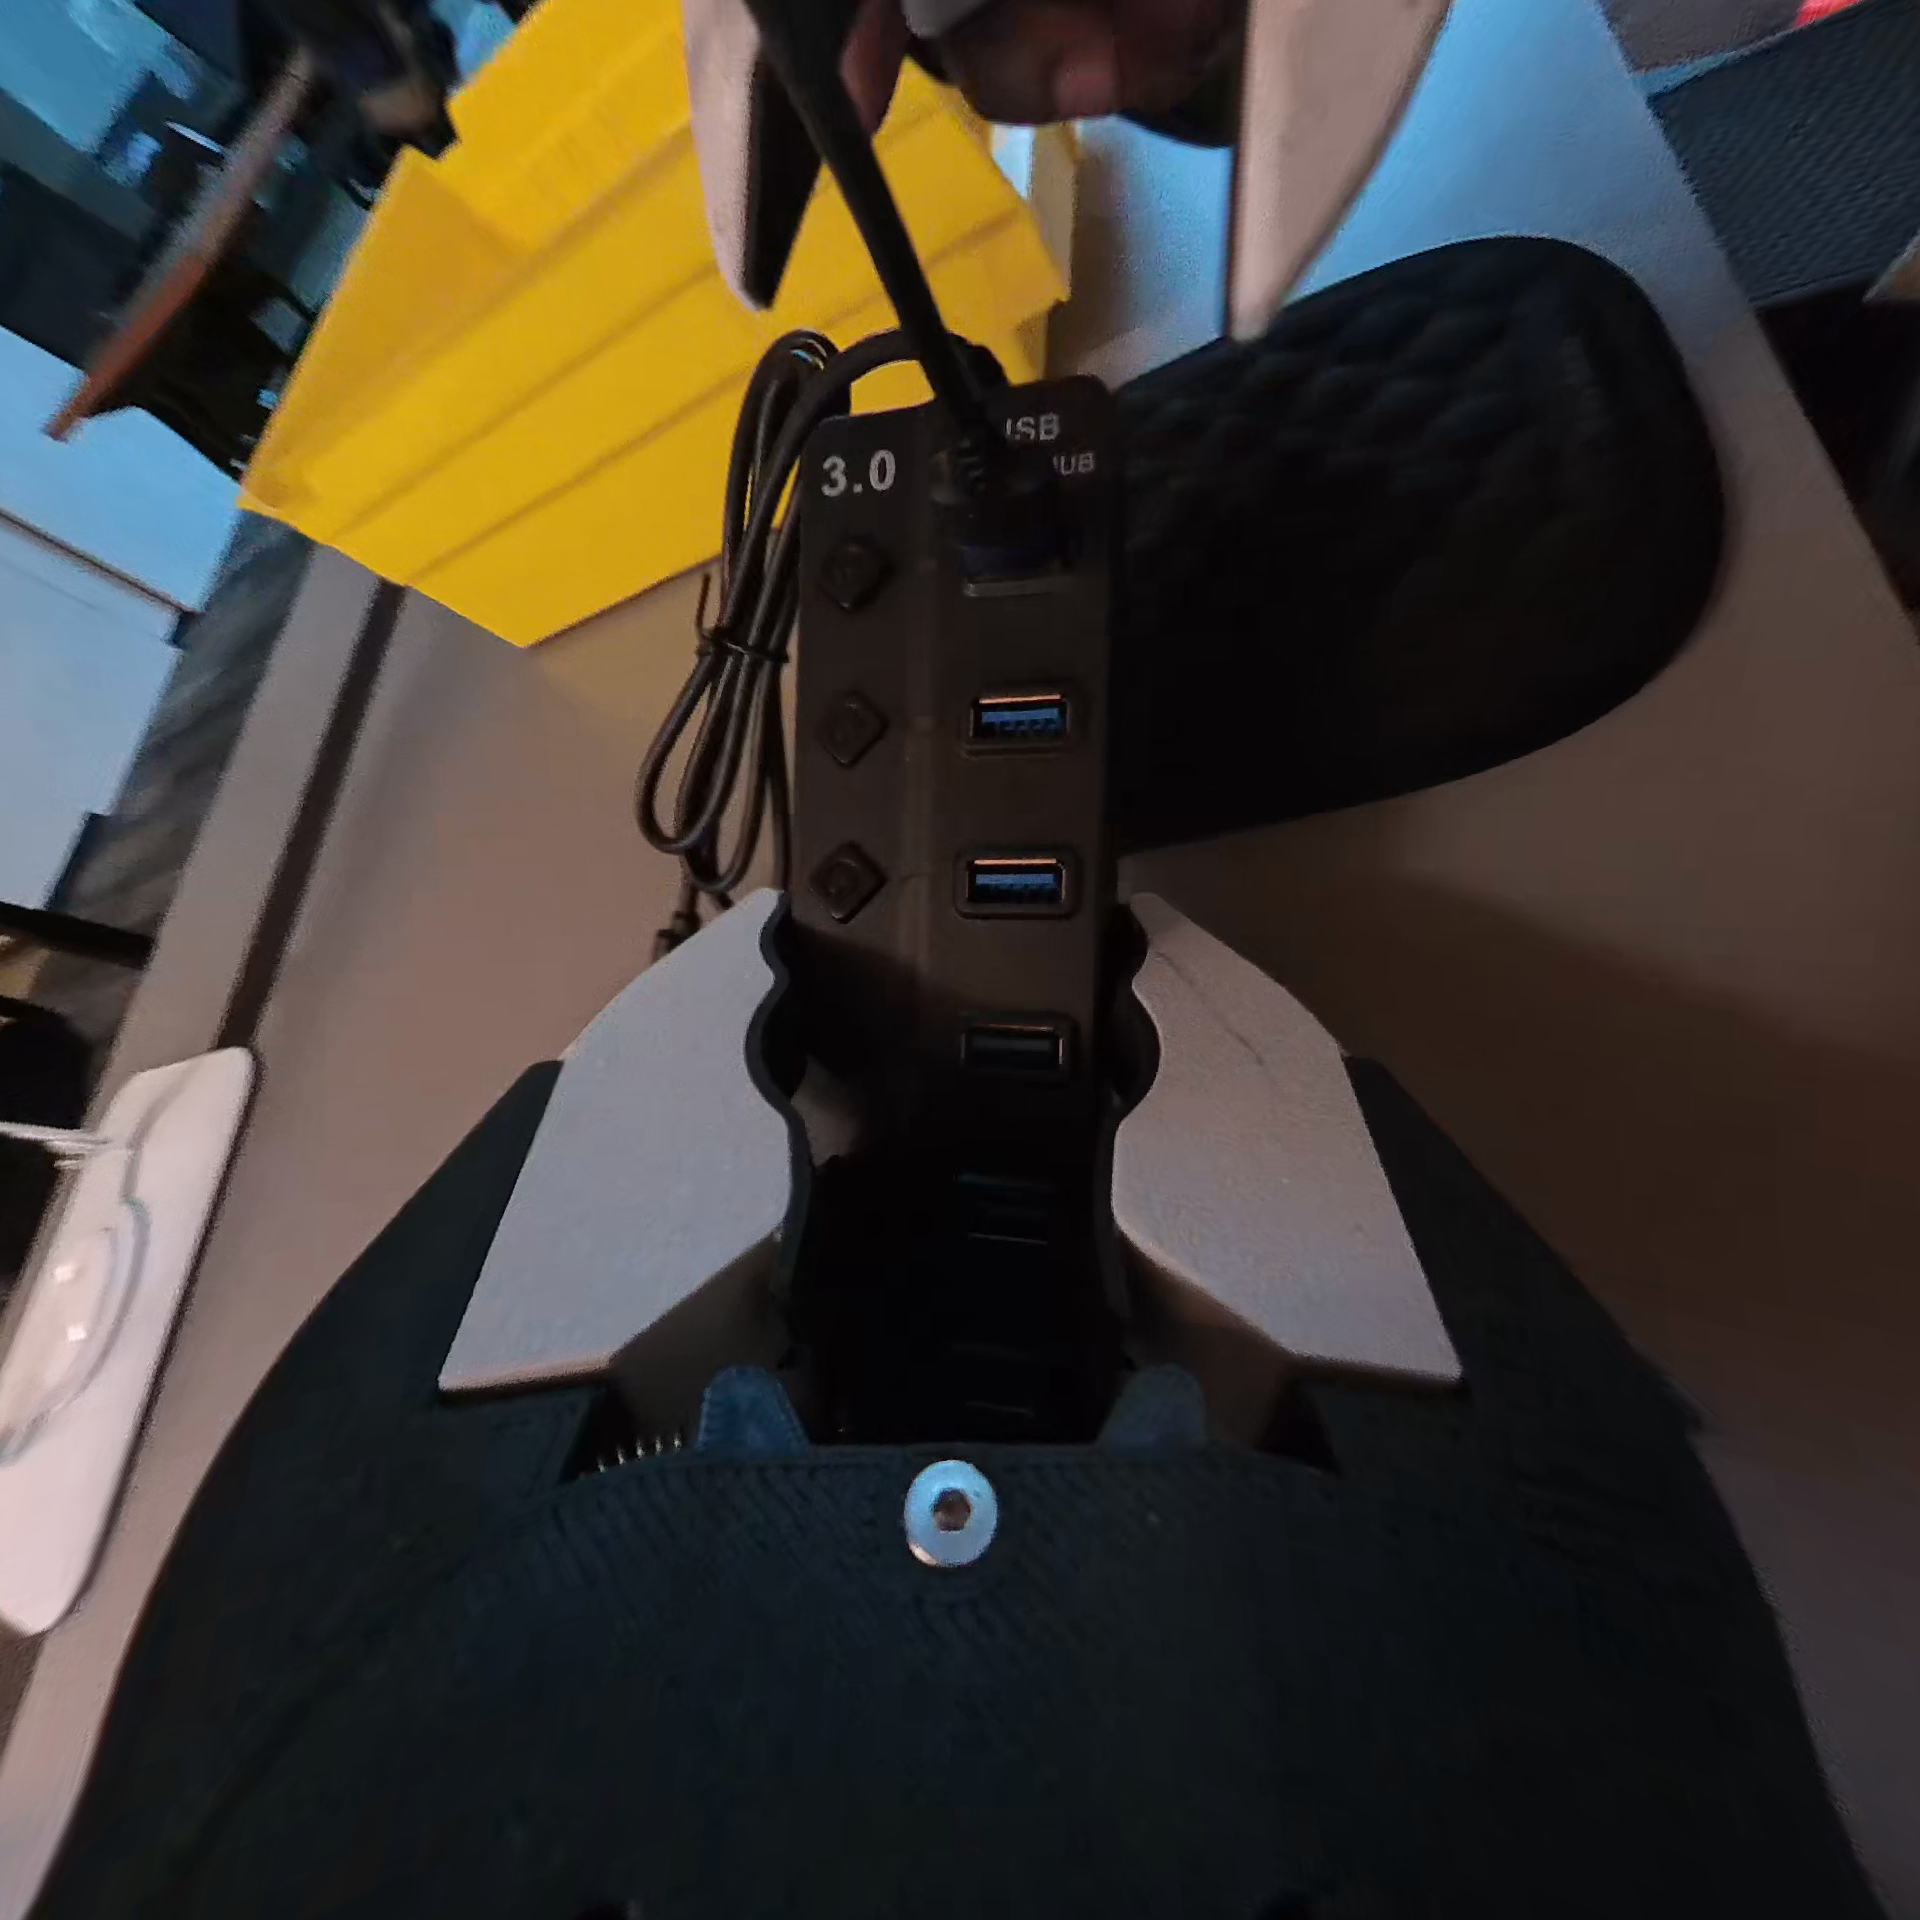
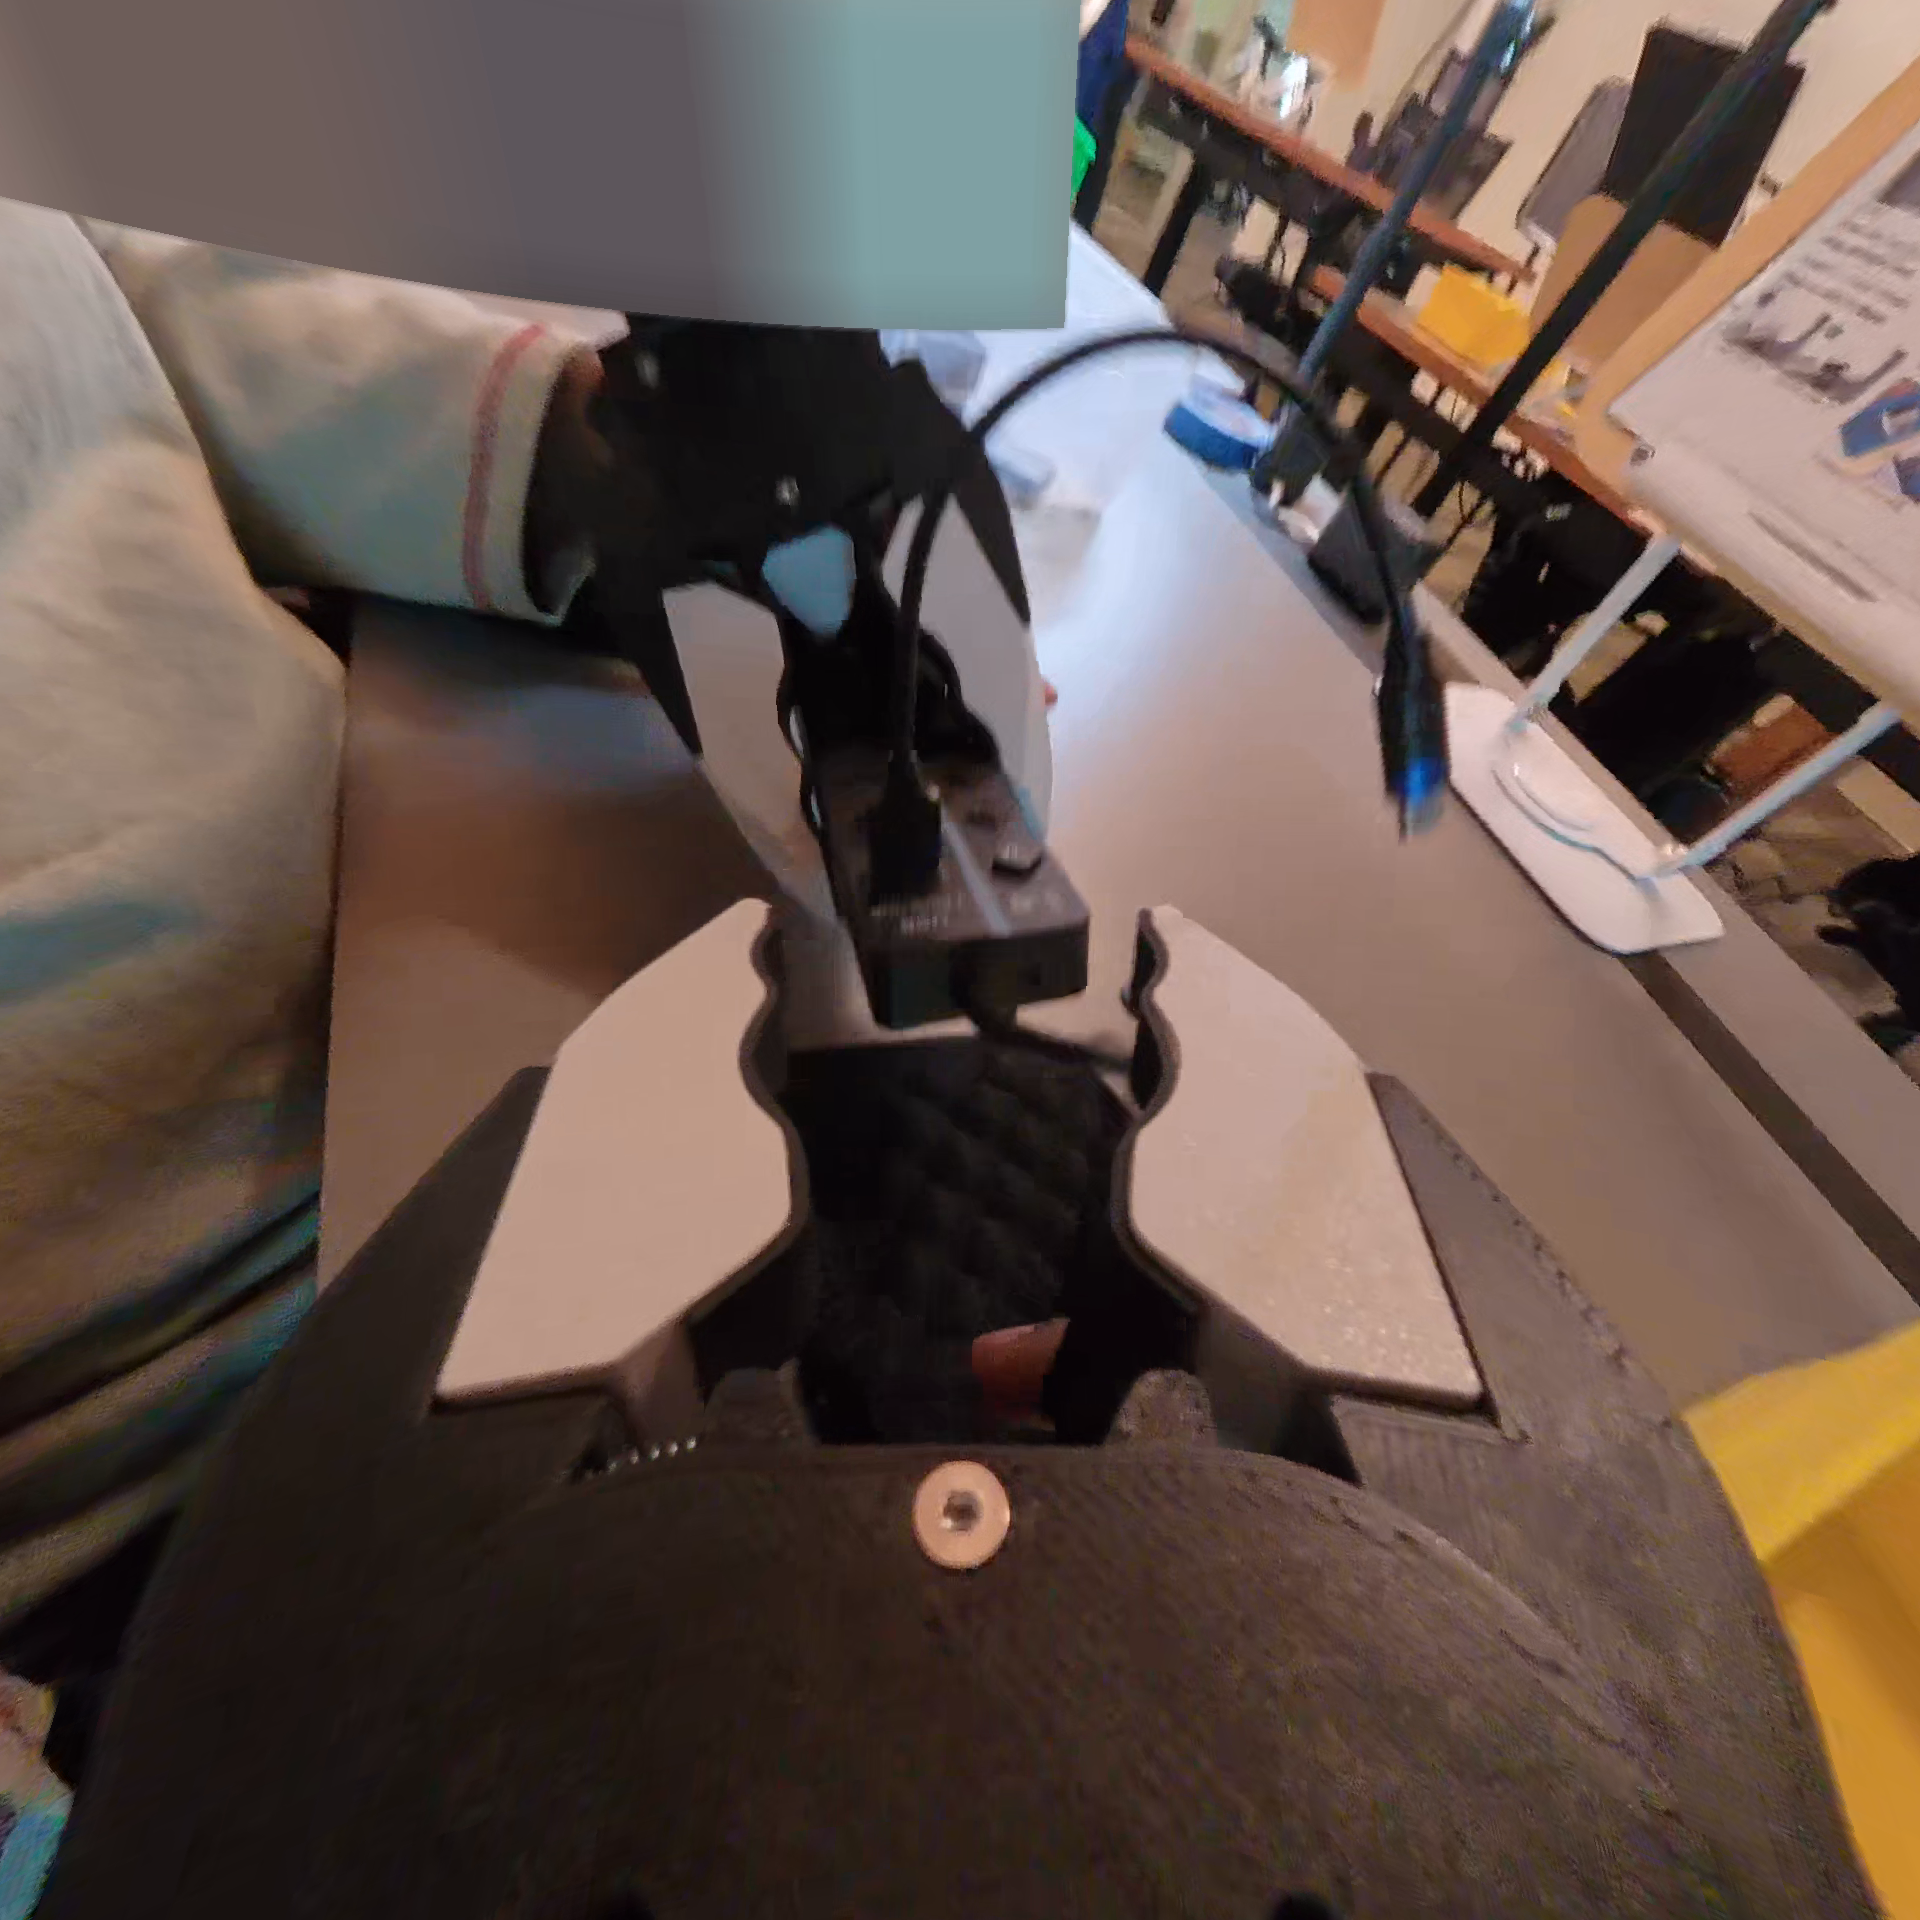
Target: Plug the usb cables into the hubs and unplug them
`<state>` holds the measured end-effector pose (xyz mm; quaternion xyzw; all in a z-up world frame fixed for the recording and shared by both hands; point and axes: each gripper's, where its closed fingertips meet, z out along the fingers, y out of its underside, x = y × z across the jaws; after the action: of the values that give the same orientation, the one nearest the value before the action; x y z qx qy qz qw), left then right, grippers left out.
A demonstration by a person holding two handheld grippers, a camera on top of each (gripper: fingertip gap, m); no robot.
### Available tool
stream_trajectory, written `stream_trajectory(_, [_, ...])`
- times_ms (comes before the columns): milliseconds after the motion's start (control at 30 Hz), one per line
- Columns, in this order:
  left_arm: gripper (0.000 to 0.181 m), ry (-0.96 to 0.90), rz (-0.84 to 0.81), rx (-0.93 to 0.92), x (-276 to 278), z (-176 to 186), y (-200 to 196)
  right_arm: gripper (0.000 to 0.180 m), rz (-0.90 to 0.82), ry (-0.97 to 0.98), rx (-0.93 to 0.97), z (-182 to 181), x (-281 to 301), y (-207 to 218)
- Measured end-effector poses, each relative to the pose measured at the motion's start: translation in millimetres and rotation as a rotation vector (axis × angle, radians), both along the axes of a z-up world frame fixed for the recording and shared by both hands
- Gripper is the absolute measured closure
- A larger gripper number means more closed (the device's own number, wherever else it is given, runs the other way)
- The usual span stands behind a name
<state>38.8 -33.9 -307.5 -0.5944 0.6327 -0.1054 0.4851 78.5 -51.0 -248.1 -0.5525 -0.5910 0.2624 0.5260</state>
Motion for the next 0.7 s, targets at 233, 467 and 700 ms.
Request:
stream_trajectory(233, [0.123, -0.033, -0.048, 0.071, 9.1, 6.3, -8.5, 0.109, 0.037, -0.110, 0.008, -17.8, -20.7, -4.6])
stream_trajectory(467, [0.123, -0.037, -0.079, -0.086, 12.2, -4.8, -19.6, 0.124, 0.021, -0.181, -0.074, -35.7, -14.3, -1.9])
stream_trajectory(700, [0.087, -0.362, 0.055, 0.033, -26.4, 68.4, -20.2, 0.124, -0.022, -0.194, -0.159, -53.2, 12.9, 6.0])
